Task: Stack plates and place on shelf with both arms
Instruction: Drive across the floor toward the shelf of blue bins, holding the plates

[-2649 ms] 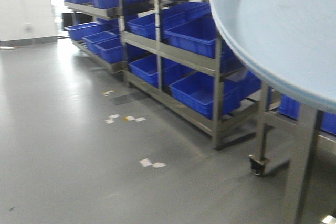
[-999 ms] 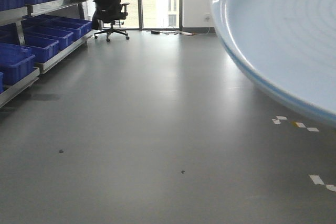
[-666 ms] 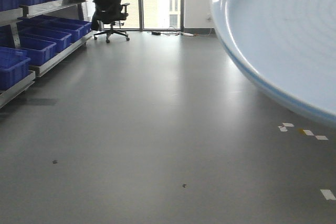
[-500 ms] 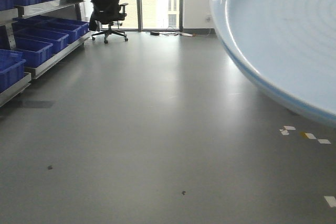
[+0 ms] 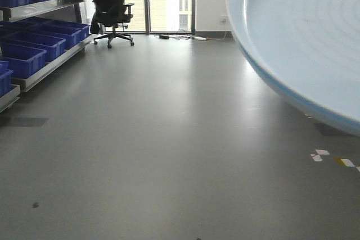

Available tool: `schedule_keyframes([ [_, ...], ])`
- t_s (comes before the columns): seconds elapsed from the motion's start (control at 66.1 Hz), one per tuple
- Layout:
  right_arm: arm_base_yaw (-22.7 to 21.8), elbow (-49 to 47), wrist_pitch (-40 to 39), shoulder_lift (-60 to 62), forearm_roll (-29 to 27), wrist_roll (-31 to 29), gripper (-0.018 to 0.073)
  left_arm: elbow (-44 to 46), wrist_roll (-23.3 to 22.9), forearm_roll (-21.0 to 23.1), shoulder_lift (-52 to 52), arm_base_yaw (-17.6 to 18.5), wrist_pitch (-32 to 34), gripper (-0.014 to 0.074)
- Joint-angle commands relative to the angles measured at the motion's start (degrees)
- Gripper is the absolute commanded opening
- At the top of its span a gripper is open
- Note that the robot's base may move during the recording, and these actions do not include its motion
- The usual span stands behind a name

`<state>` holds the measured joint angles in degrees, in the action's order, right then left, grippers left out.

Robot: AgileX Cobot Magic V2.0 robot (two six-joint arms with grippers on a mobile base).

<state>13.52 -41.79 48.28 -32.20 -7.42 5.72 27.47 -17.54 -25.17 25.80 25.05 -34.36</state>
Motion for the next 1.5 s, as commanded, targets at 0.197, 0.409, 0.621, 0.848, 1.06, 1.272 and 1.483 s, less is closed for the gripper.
schedule_keyframes([
  [0.197,-0.3,-1.6,-5.07,-0.18,-0.54,-0.35,0.0057,1.57,-0.24,-0.65,0.34,0.11,4.34,0.0083],
  [0.409,-0.3,-1.6,-5.07,-0.18,-0.54,-0.35,0.0057,1.57,-0.24,-0.65,0.34,0.11,4.34,0.0083],
  [0.621,-0.3,-1.6,-5.07,-0.18,-0.54,-0.35,0.0057,1.57,-0.24,-0.65,0.34,0.11,4.34,0.0083],
  [0.848,-0.3,-1.6,-5.07,-0.18,-0.54,-0.35,0.0057,1.57,-0.24,-0.65,0.34,0.11,4.34,0.0083],
  [1.06,-0.3,-1.6,-5.07,-0.18,-0.54,-0.35,0.0057,1.57,-0.24,-0.65,0.34,0.11,4.34,0.0083],
  [1.272,-0.3,-1.6,-5.07,-0.18,-0.54,-0.35,0.0057,1.57,-0.24,-0.65,0.34,0.11,4.34,0.0083],
  [1.483,-0.3,-1.6,-5.07,-0.18,-0.54,-0.35,0.0057,1.57,-0.24,-0.65,0.34,0.11,4.34,0.0083],
])
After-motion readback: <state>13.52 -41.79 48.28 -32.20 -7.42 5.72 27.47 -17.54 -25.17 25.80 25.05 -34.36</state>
